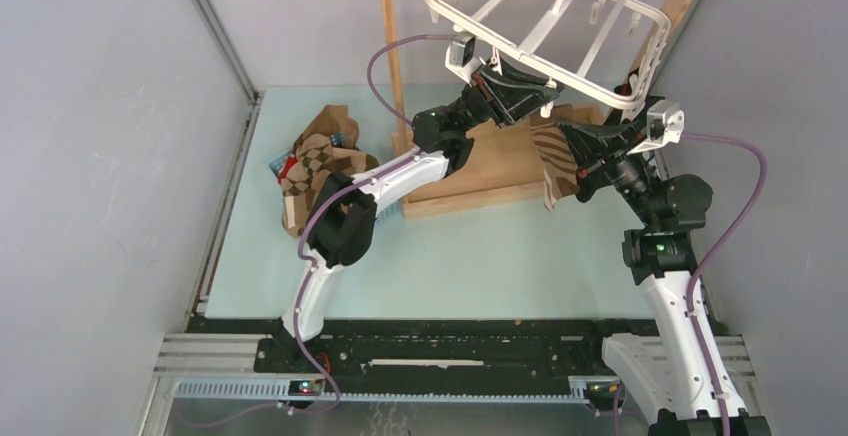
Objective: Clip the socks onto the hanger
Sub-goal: Clamp the sock onto the hanger.
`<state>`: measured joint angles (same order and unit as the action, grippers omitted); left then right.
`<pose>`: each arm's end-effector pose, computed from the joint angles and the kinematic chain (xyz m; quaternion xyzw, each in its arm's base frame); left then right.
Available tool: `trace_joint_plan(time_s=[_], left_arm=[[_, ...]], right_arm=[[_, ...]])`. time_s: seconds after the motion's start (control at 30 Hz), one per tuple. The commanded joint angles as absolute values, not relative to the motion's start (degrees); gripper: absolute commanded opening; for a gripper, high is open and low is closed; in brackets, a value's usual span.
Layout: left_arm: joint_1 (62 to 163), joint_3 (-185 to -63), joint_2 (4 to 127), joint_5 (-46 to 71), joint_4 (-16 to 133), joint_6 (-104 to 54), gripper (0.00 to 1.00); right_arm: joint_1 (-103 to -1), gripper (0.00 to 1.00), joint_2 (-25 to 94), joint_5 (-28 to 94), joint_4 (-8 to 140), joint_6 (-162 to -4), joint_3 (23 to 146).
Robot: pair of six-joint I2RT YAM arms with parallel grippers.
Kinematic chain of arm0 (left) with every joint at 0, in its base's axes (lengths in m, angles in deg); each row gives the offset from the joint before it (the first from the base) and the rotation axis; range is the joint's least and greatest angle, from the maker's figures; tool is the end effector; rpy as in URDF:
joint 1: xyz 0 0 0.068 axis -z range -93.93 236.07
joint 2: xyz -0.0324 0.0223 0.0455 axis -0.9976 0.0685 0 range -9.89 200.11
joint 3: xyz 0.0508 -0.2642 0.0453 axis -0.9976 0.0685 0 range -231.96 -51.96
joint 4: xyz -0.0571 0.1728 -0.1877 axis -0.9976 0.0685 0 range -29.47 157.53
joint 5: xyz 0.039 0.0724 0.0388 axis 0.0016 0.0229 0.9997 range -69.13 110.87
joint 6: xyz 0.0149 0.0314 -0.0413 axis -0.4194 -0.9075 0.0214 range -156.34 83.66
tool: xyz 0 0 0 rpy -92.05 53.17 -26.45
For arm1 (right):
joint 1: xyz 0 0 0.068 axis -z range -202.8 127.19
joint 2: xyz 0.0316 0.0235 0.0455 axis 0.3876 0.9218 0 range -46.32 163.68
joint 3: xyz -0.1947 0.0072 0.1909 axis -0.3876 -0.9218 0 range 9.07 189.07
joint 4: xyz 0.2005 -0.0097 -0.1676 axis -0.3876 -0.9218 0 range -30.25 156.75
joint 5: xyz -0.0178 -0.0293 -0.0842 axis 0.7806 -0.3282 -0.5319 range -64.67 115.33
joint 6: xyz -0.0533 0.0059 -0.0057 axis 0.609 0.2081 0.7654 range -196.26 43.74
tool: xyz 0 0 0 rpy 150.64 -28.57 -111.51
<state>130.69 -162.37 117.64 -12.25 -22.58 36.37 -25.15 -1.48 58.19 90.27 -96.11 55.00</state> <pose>0.3243 -0.3475 0.4030 0.2221 0.2610 -0.8316 0.4369 0.1703 0.0263 0.4076 -0.1564 0.5482 0.3053 0.7628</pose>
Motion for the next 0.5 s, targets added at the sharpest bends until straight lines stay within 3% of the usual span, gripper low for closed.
trace_joint_plan(time_s=[0.0, 0.4, 0.47], left_arm=[[130.8, -166.0, 118.1, -13.4, -21.8, 39.6, 0.08], [130.8, -165.9, 118.2, -13.2, -21.8, 39.7, 0.08], [130.8, -165.7, 118.2, -12.9, -21.8, 40.0, 0.16]], right_arm=[[-24.9, 0.0, -2.1, 58.2, 94.4, -99.1, 57.4], [-25.4, 0.0, -1.9, 57.0, 93.1, -99.4, 57.4], [-25.3, 0.0, -1.9, 56.8, 92.7, -99.2, 57.5]])
